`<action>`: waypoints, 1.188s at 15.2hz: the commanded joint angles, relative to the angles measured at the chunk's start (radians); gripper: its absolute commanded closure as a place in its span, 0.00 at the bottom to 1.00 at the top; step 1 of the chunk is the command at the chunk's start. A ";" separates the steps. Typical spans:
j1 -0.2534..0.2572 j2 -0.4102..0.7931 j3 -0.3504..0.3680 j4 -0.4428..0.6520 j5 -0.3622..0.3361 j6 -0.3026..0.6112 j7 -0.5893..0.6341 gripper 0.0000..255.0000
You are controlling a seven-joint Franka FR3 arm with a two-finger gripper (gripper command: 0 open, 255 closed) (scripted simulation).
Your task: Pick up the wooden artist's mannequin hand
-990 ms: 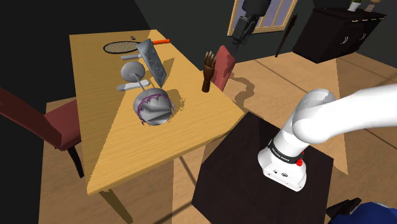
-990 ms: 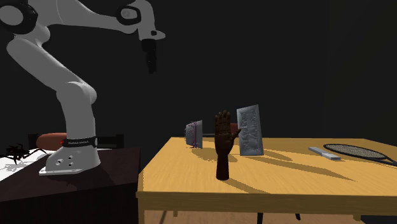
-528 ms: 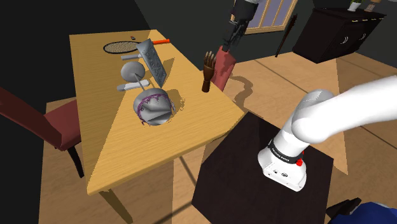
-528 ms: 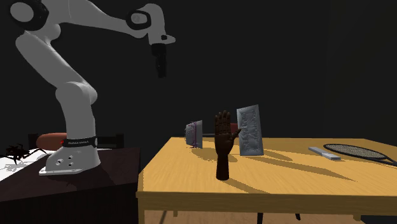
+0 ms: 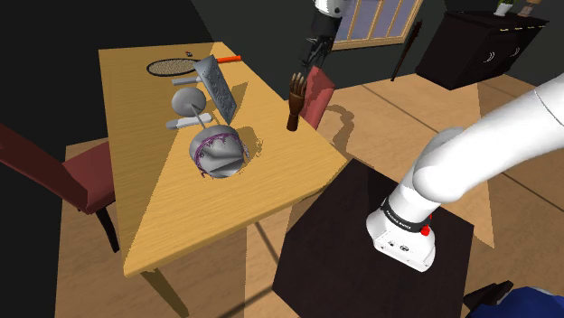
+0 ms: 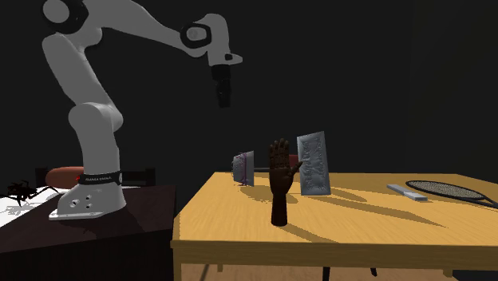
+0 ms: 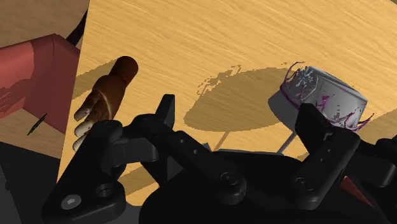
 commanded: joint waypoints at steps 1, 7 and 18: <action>-0.010 0.065 -0.021 0.027 -0.001 0.036 -0.019 0.00; -0.033 0.273 -0.071 0.148 0.020 0.113 -0.066 0.00; -0.105 0.676 -0.127 0.483 0.110 0.157 -0.155 0.00</action>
